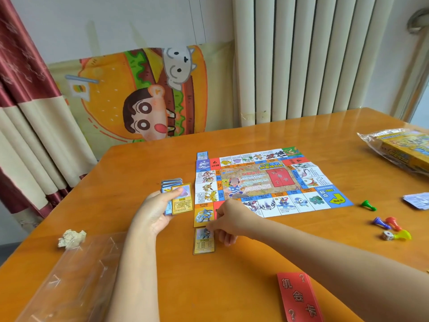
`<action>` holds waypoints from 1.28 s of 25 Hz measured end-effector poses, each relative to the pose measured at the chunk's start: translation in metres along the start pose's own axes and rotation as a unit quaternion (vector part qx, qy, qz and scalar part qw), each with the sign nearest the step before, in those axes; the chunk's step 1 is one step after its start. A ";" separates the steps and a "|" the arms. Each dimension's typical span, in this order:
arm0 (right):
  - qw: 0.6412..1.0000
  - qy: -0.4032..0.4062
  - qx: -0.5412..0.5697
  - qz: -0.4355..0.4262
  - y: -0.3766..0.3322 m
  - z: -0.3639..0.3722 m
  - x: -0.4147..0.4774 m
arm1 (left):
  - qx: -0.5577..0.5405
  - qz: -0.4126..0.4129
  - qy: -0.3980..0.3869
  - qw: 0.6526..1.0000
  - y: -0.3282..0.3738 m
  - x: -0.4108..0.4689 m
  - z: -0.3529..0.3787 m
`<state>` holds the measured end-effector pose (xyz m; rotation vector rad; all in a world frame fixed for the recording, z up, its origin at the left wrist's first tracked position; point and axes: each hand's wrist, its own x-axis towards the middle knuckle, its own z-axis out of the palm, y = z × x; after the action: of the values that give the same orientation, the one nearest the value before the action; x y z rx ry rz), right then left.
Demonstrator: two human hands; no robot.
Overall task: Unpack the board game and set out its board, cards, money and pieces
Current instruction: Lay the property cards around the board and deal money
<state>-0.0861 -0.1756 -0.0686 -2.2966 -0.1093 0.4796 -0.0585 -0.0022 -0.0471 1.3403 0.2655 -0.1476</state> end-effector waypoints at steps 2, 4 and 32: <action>0.999 0.005 0.046 -0.023 0.000 -0.008 -0.007 | -0.012 0.002 -0.010 1.000 0.002 -0.001 0.003; 0.992 0.019 0.115 -0.048 0.001 -0.018 -0.014 | -0.016 0.004 -0.024 1.000 0.001 -0.002 0.008; 0.957 0.184 0.221 -0.042 0.041 -0.181 0.056 | -0.092 -0.026 -0.089 0.991 0.029 0.073 0.083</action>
<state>0.0306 -0.3148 -0.0005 -1.8902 0.0790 0.0177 0.0275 -0.0734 -0.0228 1.1299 0.1593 -0.2780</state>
